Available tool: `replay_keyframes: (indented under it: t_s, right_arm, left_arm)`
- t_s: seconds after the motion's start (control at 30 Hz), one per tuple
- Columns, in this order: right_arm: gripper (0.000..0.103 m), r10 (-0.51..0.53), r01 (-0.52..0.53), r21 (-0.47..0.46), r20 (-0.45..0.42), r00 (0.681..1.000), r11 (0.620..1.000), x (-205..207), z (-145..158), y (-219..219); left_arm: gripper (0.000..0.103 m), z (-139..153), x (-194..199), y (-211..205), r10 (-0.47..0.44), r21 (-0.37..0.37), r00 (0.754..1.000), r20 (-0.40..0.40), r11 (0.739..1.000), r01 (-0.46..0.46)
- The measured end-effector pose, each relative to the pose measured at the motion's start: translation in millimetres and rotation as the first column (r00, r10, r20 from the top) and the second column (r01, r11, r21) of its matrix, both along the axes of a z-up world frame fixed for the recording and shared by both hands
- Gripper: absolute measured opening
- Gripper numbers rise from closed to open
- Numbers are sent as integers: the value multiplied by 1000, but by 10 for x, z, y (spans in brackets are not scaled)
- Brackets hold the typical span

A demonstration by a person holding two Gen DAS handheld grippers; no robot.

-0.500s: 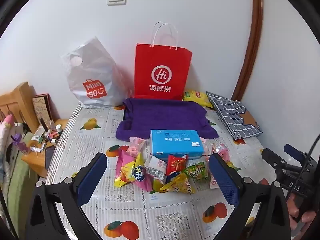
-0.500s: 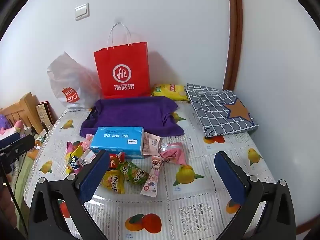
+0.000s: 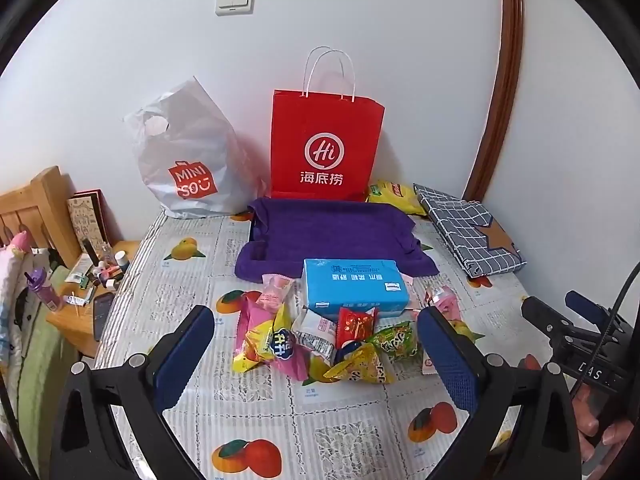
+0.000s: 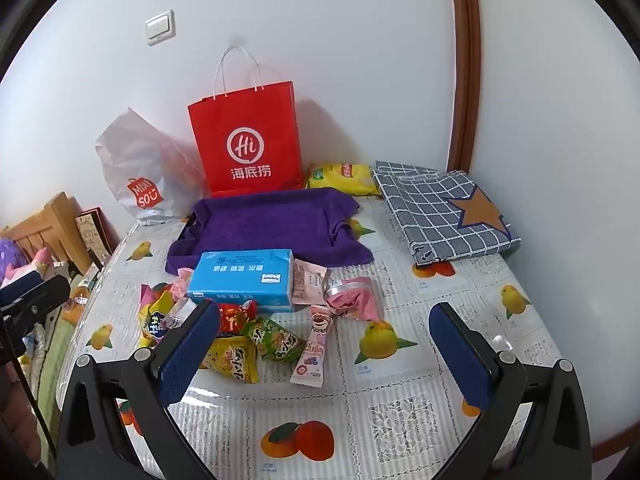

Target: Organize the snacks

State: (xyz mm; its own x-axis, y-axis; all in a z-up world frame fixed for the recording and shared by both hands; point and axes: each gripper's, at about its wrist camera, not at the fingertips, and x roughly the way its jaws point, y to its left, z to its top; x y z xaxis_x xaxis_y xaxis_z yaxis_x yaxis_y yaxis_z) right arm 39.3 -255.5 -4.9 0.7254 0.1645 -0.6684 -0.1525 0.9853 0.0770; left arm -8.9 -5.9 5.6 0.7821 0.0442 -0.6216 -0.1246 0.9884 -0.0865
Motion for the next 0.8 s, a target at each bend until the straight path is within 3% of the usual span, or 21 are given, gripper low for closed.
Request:
replay_keyframes:
  t_s: [0.8]
  right_arm:
    - [103, 21, -21, -5, 5, 1000, 1000, -84, 61, 28]
  left_arm:
    - [102, -45, -39, -65, 0, 29, 1000, 9, 1000, -1]
